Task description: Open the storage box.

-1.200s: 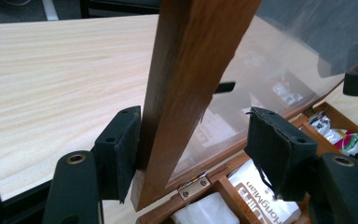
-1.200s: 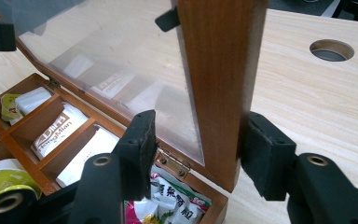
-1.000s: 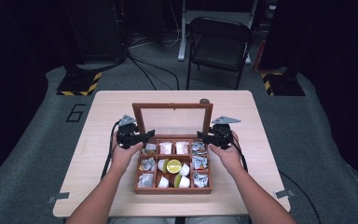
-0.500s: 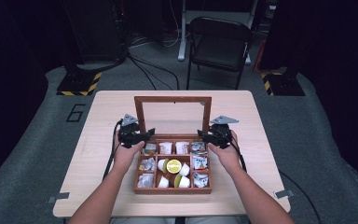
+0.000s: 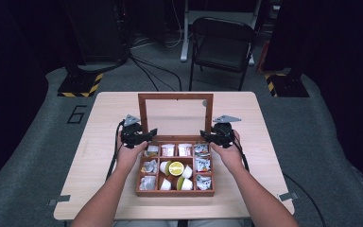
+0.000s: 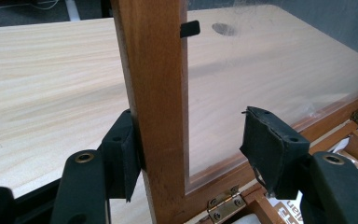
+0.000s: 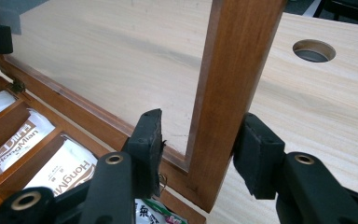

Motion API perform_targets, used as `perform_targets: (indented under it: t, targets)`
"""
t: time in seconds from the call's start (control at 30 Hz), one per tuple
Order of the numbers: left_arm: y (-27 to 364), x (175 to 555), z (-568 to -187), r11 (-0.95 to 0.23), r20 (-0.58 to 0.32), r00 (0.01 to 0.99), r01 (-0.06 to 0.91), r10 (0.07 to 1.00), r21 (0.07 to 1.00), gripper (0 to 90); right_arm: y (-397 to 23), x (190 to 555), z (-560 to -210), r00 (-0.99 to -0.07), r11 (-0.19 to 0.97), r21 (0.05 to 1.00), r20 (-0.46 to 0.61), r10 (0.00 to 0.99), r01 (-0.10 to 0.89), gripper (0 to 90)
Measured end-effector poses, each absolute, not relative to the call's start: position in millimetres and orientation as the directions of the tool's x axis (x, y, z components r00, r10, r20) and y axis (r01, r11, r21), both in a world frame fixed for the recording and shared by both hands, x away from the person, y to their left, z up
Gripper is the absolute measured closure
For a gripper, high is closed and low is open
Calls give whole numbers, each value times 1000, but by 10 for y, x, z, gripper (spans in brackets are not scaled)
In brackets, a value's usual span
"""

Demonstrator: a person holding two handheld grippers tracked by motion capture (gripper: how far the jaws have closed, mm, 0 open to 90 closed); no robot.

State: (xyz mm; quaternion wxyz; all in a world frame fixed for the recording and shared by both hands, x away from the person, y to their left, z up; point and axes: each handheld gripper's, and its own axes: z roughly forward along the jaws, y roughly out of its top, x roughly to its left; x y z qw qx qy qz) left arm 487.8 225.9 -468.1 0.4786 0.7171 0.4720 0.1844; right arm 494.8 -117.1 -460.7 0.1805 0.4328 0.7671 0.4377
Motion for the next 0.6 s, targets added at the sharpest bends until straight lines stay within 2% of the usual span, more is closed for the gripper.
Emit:
perform_targets:
  t: [0.6]
  targets:
    - [2274, 4973, -4757, -89, -211, 460, 548, 862, 832, 395, -1157, 5053, -4648, -528, 216, 803, 141, 837, 556, 523]
